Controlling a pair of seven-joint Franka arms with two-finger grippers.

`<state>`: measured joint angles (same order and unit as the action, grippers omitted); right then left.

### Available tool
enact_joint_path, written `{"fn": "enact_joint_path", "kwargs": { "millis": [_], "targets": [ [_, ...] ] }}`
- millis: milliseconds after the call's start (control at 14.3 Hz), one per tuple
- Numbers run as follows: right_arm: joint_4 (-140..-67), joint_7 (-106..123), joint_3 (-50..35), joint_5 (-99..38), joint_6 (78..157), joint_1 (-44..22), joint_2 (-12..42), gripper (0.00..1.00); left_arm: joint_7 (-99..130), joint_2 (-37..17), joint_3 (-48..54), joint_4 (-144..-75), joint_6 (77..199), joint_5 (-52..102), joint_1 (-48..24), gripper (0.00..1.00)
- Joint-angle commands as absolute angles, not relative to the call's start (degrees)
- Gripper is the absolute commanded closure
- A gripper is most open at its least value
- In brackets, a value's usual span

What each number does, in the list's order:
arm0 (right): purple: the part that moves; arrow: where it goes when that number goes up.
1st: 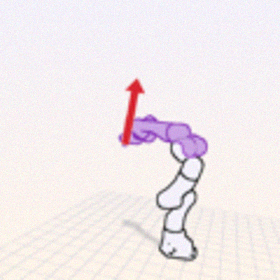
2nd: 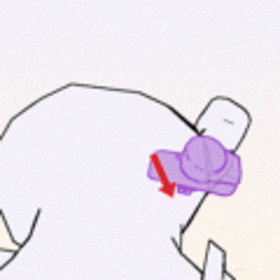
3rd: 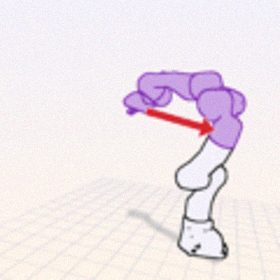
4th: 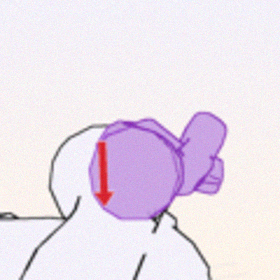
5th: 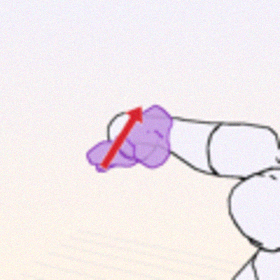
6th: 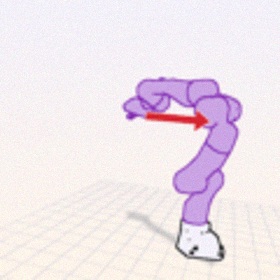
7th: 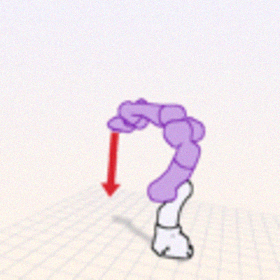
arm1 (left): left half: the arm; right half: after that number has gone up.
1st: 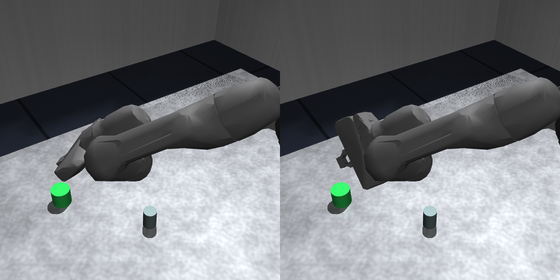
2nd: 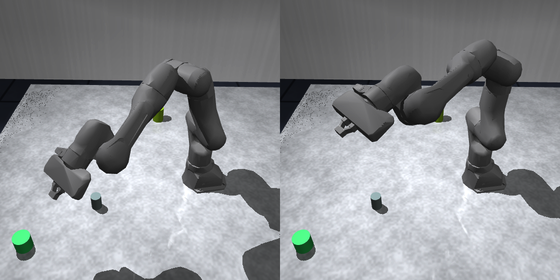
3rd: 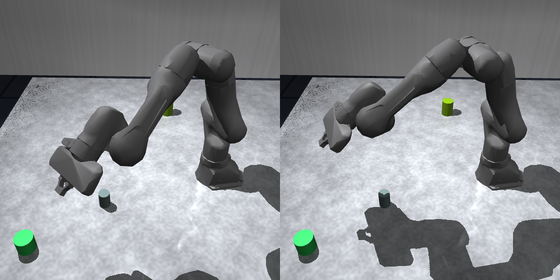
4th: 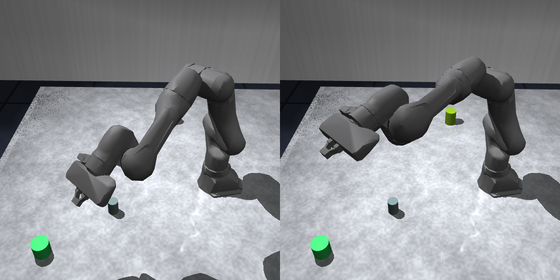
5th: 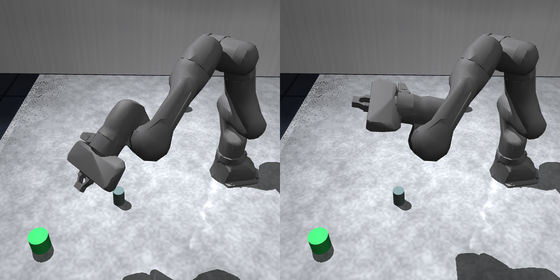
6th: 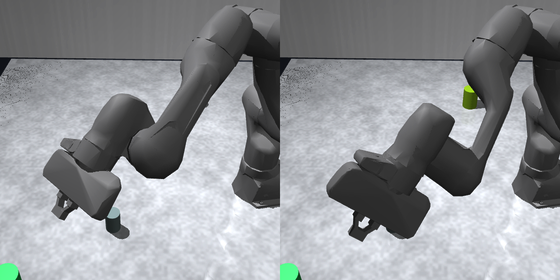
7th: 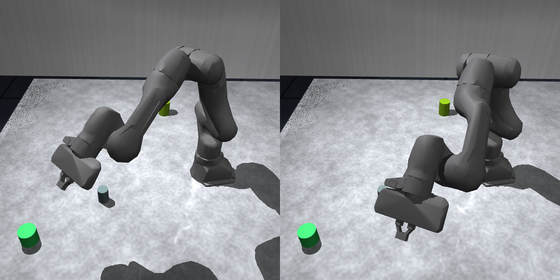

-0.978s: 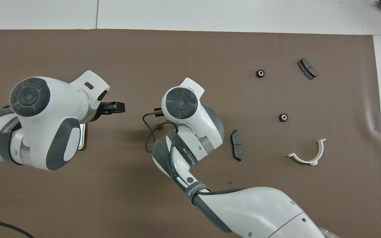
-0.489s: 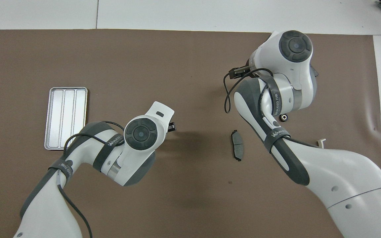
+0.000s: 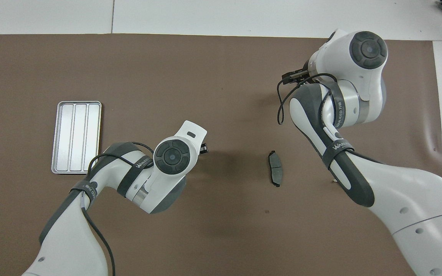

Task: Pick bearing gear from pile to tray
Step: 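Lower the bearing into the tray while the right gripper reaches another bearing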

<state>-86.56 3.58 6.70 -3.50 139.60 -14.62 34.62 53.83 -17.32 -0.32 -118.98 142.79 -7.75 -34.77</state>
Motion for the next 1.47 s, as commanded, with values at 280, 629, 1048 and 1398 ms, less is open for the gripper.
{"fn": "enact_joint_path", "kwargs": {
  "millis": [280,629,1048,1398],
  "targets": [
    [-91.0,5.2,6.0,-4.4,147.1,-13.9,36.7,0.20,54.4,-18.3,-0.6,-118.7,145.1,-9.4,-34.2,0.63],
    [-93.5,5.1,6.1,-4.3,147.1,-13.9,36.0,0.30,54.1,-18.3,-0.6,-118.7,145.2,-9.4,-34.1,1.00],
    [-93.8,5.0,6.2,-4.3,144.9,-13.8,35.8,0.52,49.8,-14.3,-0.8,-114.1,135.3,-9.4,-30.5,1.00],
    [-93.7,5.0,6.2,-4.3,143.8,-13.5,35.7,0.80,35.1,-7.0,-0.5,-114.3,128.2,-7.7,-18.7,1.00]
  ]
}}
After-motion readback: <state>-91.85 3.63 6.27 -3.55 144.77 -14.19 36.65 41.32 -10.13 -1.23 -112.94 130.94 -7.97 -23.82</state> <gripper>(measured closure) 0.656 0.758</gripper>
